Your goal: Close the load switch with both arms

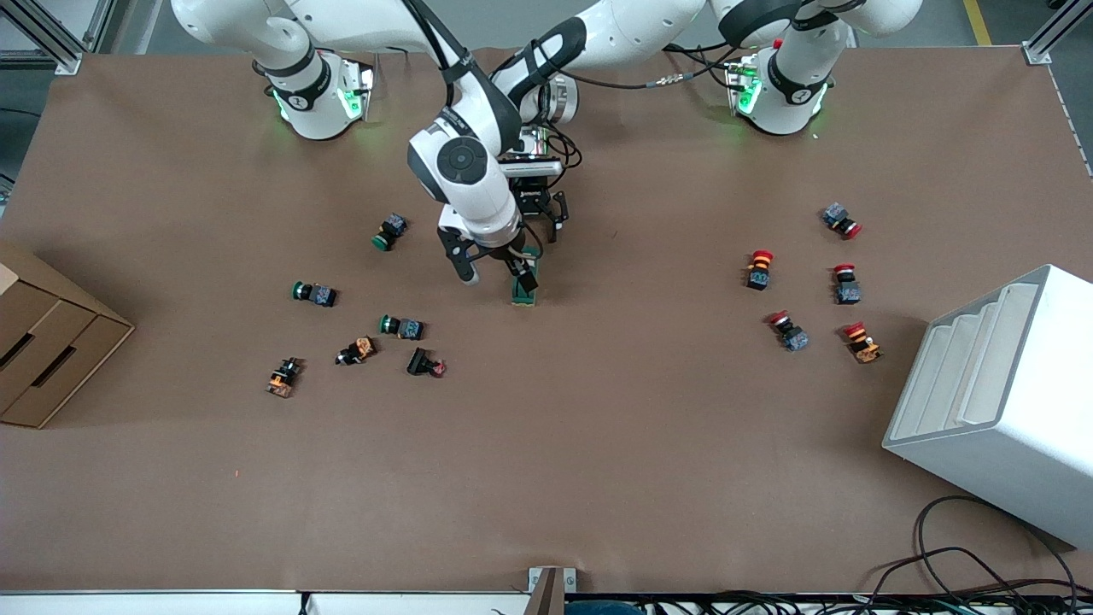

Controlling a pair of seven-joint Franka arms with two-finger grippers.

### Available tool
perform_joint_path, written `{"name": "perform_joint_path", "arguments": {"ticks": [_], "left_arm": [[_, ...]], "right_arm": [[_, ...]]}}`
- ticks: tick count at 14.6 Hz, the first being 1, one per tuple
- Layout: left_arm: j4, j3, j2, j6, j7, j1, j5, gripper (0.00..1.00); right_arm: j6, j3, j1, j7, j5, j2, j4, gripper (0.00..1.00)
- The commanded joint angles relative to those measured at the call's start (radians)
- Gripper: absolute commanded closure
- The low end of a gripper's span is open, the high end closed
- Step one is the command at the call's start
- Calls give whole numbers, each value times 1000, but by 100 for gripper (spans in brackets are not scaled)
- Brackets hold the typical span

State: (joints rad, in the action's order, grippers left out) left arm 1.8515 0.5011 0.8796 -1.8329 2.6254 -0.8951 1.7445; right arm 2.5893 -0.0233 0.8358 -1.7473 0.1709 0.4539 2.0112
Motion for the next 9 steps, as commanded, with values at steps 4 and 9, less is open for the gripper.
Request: {"name": "perform_joint_path", "arguments": {"ticks": [4, 9], "left_arm": [[-14, 5, 79, -23, 81, -30, 1, 0], [-14, 5, 79, -17, 81, -28, 4, 0]], "right_arm": [[143, -10, 34, 2, -27, 15, 80, 0], [189, -10, 37, -3, -27, 22, 77, 0]]}}
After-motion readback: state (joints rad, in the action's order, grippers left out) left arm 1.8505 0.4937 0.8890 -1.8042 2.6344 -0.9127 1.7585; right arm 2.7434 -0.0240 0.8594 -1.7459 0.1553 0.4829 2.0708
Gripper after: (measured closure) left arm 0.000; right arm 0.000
